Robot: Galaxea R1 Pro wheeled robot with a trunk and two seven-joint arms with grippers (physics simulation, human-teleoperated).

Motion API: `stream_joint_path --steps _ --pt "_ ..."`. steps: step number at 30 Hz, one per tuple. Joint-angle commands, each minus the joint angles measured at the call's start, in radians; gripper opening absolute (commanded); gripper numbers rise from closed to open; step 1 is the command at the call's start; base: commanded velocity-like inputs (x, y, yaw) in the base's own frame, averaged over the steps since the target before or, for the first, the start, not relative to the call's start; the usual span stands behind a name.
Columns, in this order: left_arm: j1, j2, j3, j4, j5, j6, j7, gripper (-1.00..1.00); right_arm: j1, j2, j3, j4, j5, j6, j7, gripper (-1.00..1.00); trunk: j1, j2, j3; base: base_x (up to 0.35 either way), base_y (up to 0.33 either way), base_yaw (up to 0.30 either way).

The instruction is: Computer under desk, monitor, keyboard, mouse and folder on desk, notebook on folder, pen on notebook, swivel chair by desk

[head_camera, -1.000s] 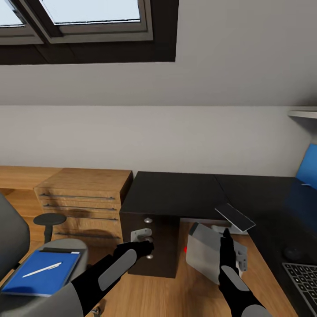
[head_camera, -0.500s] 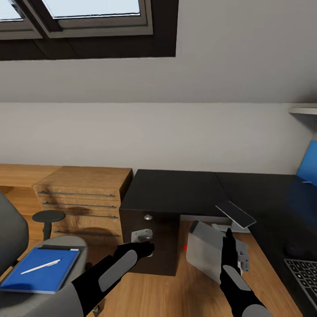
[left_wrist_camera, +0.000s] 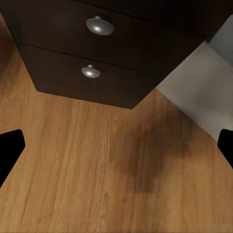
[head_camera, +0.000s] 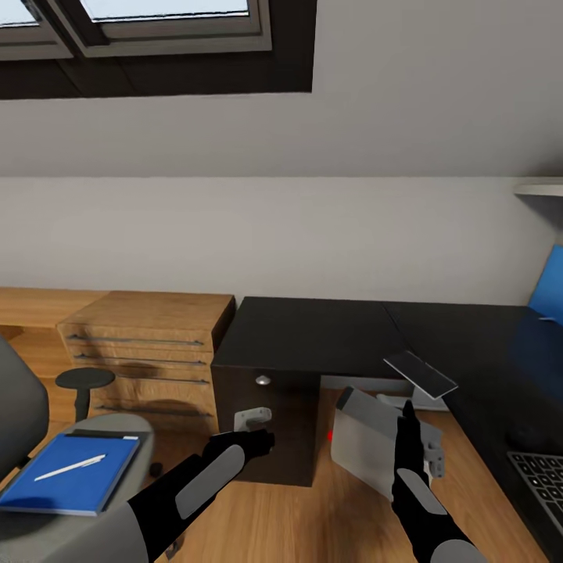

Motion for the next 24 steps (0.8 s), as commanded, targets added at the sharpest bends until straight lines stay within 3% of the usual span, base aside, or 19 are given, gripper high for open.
stream_joint_path --steps 1,9,17,24 --pt "-0.001 0.001 -0.003 -0.002 0.005 0.001 0.006 1.00 -0.001 0.001 -0.002 0.000 -0.010 0.001 0.008 1.00 0.004 -0.008 -0.004 0.000 0.000 0.000" --pt "-0.001 0.001 -0.004 -0.002 0.006 0.001 0.006 1.00 -0.001 -0.001 -0.004 -0.010 -0.011 -0.001 0.008 1.00 0.035 -0.064 -0.029 0.000 0.000 0.000" --pt "-0.001 0.000 -0.007 -0.002 0.005 0.001 0.006 1.00 -0.001 -0.013 -0.066 -0.026 -0.013 0.000 0.007 1.00 0.065 -0.120 -0.054 0.000 0.000 0.000" --pt "-0.001 -0.001 -0.036 -0.002 0.005 0.001 0.006 1.00 -0.001 -0.016 -0.087 -0.030 -0.013 0.000 0.007 1.00 0.092 -0.169 -0.076 0.000 0.000 0.000"
